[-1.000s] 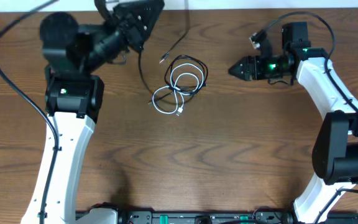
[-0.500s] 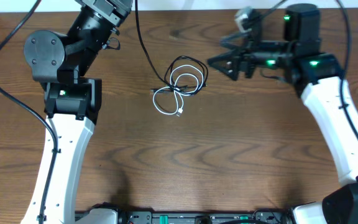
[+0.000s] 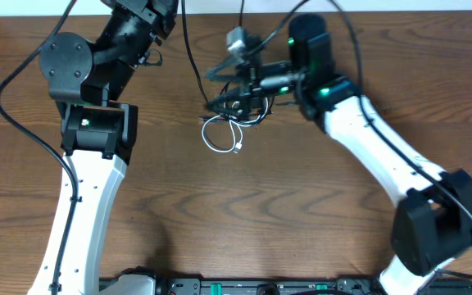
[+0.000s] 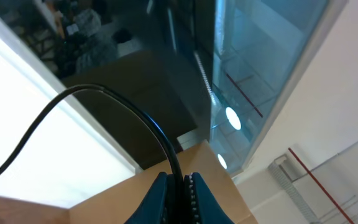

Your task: Untangle cables

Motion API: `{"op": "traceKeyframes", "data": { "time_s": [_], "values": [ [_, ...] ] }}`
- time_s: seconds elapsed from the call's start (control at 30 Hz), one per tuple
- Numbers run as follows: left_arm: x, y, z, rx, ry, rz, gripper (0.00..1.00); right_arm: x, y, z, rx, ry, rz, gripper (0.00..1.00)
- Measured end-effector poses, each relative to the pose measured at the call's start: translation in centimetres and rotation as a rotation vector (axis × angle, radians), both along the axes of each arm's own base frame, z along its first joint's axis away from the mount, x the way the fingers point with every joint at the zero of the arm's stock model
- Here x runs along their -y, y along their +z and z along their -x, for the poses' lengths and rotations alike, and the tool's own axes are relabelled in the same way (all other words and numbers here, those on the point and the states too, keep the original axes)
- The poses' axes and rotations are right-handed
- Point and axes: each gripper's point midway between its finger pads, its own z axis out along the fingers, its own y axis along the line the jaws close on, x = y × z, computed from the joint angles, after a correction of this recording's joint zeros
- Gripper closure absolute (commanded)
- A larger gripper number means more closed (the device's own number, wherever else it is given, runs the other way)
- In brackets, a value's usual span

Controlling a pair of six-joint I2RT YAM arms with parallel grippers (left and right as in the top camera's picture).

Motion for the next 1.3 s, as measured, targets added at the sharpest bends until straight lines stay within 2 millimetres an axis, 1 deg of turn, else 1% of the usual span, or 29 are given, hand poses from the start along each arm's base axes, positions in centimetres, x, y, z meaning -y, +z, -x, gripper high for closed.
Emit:
{"op": "traceKeyframes", "data": {
  "time_s": [0.03, 0.07, 0.1, 0.13, 0.2, 0.27, 0.37, 0.4, 0.43, 0.47, 0.5, 0.53, 0.57, 0.63, 0.67, 0.7, 0.77, 0.8, 0.83, 0.9, 0.97, 1.0, 1.03, 1.07, 1.1, 1.17, 1.2, 1.3],
  "values": [
    [0.0, -0.5, -0.2, -0.027, -0.002, 0.000, 0.93, -1.1, -0.5, 0.3, -0.019, 0.016, -0.005, 0.35],
    [0.0, -0.7, -0.3, -0.039, -0.002, 0.000, 0.93, -1.4, -0.5, 0.5, -0.030, 0.024, -0.006, 0.36],
    [0.1, -1.1, -0.4, -0.054, -0.004, -0.002, 0.92, -1.8, -0.6, 0.8, -0.040, 0.030, -0.005, 0.42],
    [0.1, -1.4, -0.5, -0.070, -0.006, -0.004, 0.92, -2.1, -0.6, 1.0, -0.048, 0.033, -0.005, 0.51],
    [0.2, -1.6, -0.6, -0.079, -0.009, -0.006, 0.92, -2.6, -0.6, 1.3, -0.068, 0.034, -0.002, 0.81],
    [0.2, -1.6, -0.5, -0.077, -0.013, -0.008, 0.92, -2.7, -0.6, 1.1, -0.089, 0.019, 0.003, 0.99],
    [0.4, -2.7, -0.7, -0.126, -0.023, -0.017, 0.92, -2.7, -0.6, 0.9, -0.130, -0.001, 0.010, 0.99],
    [0.5, -3.4, -0.9, -0.161, -0.027, -0.022, 0.88, -2.6, -0.6, 0.7, -0.151, -0.010, 0.014, 0.99],
    [0.5, -4.1, -1.1, -0.195, -0.026, -0.027, 0.83, -2.6, -0.7, 0.6, -0.171, -0.018, 0.020, 0.99],
    [0.5, -5.3, -1.3, -0.239, -0.023, -0.044, 0.75, -2.2, -1.1, 0.1, -0.212, -0.042, 0.037, 0.99],
    [0.5, -6.4, -1.5, -0.280, -0.017, -0.068, 0.71, -1.9, -1.7, -0.5, -0.249, -0.072, 0.059, 0.99],
    [0.5, -7.1, -1.5, -0.300, -0.013, -0.090, 0.65, -1.5, -2.1, -1.1, -0.270, -0.100, 0.070, 0.99],
    [0.3, -8.6, -1.6, -0.349, -0.004, -0.122, 0.61, -0.9, -2.7, -1.8, -0.303, -0.136, 0.090, 0.99],
    [-0.3, -11.3, -1.8, -0.417, 0.025, -0.203, 0.42, 0.6, -3.8, -3.6, -0.354, -0.226, 0.126, 0.99],
    [-0.6, -12.0, -1.9, -0.432, 0.042, -0.232, 0.33, 1.1, -4.0, -4.1, -0.363, -0.255, 0.136, 0.99],
    [-0.9, -13.3, -1.8, -0.470, 0.060, -0.268, 0.31, 2.0, -4.5, -4.5, -0.382, -0.297, 0.163, 0.99],
    [-1.4, -14.9, -1.7, -0.508, 0.084, -0.330, 0.28, 3.1, -4.3, -4.6, -0.381, -0.364, 0.202, 0.99],
    [-1.6, -15.9, -1.5, -0.520, 0.093, -0.382, 0.28, 3.8, -3.4, -4.4, -0.354, -0.410, 0.218, 0.99],
    [-1.7, -16.1, -1.5, -0.515, 0.100, -0.408, 0.28, 4.3, -2.5, -4.2, -0.331, -0.444, 0.225, 0.99],
    [-1.9, -17.2, -1.2, -0.523, 0.103, -0.481, 0.27, 6.4, 0.8, -3.9, -0.257, -0.547, 0.216, 0.99],
    [-2.0, -17.8, -1.0, -0.517, 0.101, -0.533, 0.27, 8.6, 4.0, -3.9, -0.196, -0.632, 0.176, 0.99],
    [-2.0, -18.2, -0.8, -0.519, 0.098, -0.558, 0.27, 10.8, 6.3, -4.2, -0.163, -0.706, 0.140, 0.99],
    [-2.0, -18.4, -0.7, -0.509, 0.095, -0.584, 0.27, 11.7, 7.2, -4.3, -0.151, -0.734, 0.124, 0.99],
    [-2.0, -18.6, -0.6, -0.504, 0.092, -0.609, 0.27, 13.5, 8.7, -4.6, -0.133, -0.790, 0.093, 0.99],
    [-2.0, -18.9, -0.5, -0.502, 0.086, -0.635, 0.27, 15.8, 10.6, -4.9, -0.107, -0.859, 0.053, 0.99],
    [-2.1, -19.3, -0.3, -0.490, 0.081, -0.677, 0.27, 18.7, 13.0, -5.2, -0.085, -0.941, -0.009, 0.99],
    [-2.1, -19.4, -0.2, -0.486, 0.079, -0.694, 0.27, 20.4, 14.5, -5.3, -0.071, -0.994, -0.052, 0.99],
    [-2.1, -19.6, -0.2, -0.466, 0.074, -0.735, 0.27, 23.7, 17.1, -5.3, -0.044, -1.090, -0.133, 0.99]
  ]
}}
